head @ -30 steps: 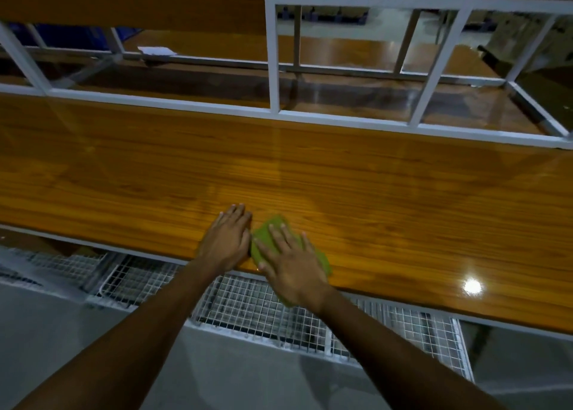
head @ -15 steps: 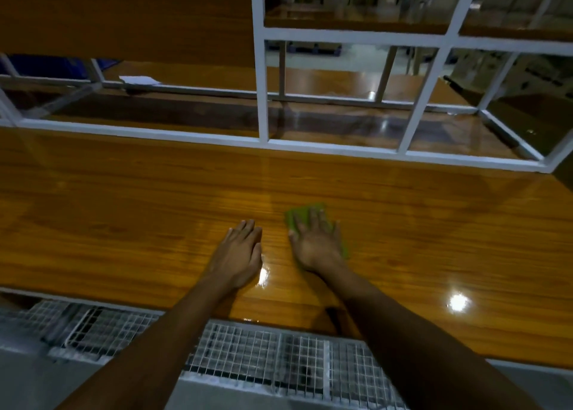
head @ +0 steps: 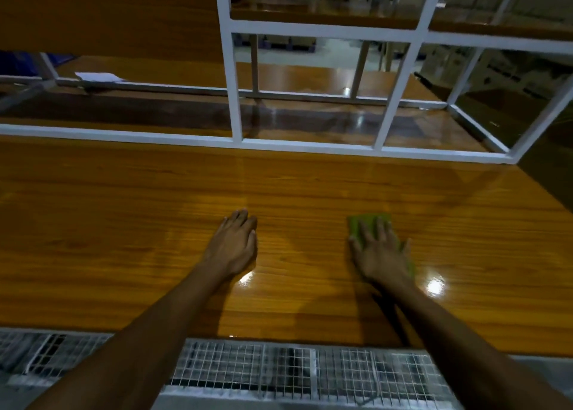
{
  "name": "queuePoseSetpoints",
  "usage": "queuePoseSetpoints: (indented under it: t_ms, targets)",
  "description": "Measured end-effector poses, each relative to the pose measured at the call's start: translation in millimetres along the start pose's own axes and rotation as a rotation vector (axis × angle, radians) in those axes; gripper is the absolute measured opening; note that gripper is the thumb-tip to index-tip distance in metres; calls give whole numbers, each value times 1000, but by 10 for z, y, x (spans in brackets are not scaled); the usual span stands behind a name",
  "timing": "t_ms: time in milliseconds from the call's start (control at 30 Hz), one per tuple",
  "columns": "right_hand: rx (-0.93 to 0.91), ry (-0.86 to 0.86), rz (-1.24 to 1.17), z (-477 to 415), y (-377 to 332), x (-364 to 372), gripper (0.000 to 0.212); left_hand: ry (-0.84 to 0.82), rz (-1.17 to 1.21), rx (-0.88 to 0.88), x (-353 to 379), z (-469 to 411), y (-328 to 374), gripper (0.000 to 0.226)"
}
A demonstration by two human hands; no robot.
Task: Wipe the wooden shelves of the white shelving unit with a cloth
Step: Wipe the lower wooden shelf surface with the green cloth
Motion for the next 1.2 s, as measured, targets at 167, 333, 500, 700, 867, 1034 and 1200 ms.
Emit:
queuePoseSetpoints:
  t_ms: [167, 333, 500, 700, 867, 1034, 1200]
  targets:
    - [-19, -10, -7, -725, -487, -150, 64, 25, -25, 13, 46, -185, -40, 55]
    - [-286, -5, 20, -426, -1534, -224, 62, 30, -35, 22, 47, -270, -42, 66]
    - [-417, 56, 39, 114, -1235, -91, 67, 0, -83, 17, 58, -263, 29, 68]
    - [-111, 18, 51, -219, 140, 38, 64, -19, -12, 36, 128, -431, 118, 70]
    - [60, 24, -4, -926, 632, -94, 66, 7, 10, 40, 183, -554, 100, 70]
    - [-12, 30, -30, -1369, -251, -226, 65, 91, 29, 5, 173, -578, 87, 63]
    - [-292, 18, 48, -981, -1325, -255, 62, 145, 41, -61, 134, -594, 47, 70]
Point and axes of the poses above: each hand's wrist, its own z-axis away from the middle knuckle, its own x-axis out of the palm, y = z × x, the point moved 4 cm from there along -z, towards the middle knuckle, and after that the axes turned 14 degrees about z, right-handed, at the moved point
